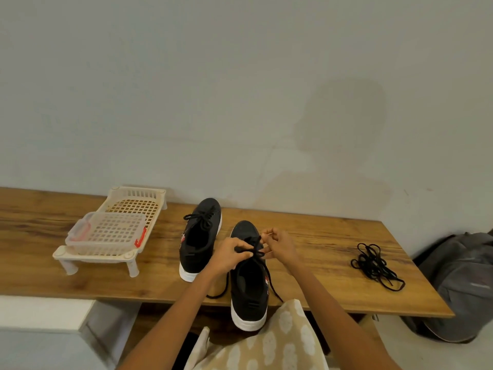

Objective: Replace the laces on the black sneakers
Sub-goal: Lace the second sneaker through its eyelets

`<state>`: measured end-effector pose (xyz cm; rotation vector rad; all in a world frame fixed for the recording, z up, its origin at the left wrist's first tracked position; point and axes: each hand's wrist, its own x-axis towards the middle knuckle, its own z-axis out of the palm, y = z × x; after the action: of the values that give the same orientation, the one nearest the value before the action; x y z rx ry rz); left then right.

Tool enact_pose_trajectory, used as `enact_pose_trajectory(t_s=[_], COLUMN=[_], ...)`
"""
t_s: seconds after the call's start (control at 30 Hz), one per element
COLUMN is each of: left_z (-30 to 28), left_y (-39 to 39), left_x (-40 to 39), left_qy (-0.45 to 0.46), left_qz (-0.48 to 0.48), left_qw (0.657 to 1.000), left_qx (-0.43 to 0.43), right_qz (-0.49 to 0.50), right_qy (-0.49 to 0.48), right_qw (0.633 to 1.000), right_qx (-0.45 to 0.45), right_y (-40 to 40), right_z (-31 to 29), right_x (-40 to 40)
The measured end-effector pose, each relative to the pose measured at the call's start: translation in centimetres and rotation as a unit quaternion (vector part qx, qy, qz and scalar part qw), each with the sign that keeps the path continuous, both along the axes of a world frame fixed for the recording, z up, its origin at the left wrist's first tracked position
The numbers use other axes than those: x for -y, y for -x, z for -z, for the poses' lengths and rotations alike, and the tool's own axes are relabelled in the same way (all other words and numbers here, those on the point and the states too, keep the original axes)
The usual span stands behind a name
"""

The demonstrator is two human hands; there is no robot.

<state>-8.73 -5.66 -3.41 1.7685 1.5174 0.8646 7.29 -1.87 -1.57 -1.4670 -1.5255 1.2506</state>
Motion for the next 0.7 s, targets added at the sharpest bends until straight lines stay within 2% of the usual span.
enact_pose_trajectory(t_s=[0.1, 0.23, 0.4, 0.57, 0.7], left_z=[0.0, 0.8, 1.0, 0.7, 0.8], left_y=[0.0, -0.8, -2.1, -2.2, -2.1], left_x=[-0.2, 0.2, 0.7, 0.8, 0.6], left_qy=[-0.004, -0.043, -0.074, -0.078, -0.081], left_qz=[0.002, -0.051, -0.139, -0.133, -0.133], left_qw=[0.999, 0.997, 0.986, 0.985, 0.984], left_qx=[-0.034, -0.043, -0.055, -0.082, -0.086], right_qz=[0.033, 0.098, 0.028, 0.059, 0.047], right_qy=[-0.027, 0.043, 0.040, 0.018, 0.010], right_qw=[0.999, 0.994, 0.998, 0.997, 0.998], right_qx=[0.018, -0.032, -0.027, -0.045, -0.039], right_y=[0.2, -0.3, -1.5, -0.9, -0.5], right_z=[0.6, 1.3, 1.9, 2.1, 2.3], right_x=[0.7, 2.8, 4.0, 4.4, 4.5])
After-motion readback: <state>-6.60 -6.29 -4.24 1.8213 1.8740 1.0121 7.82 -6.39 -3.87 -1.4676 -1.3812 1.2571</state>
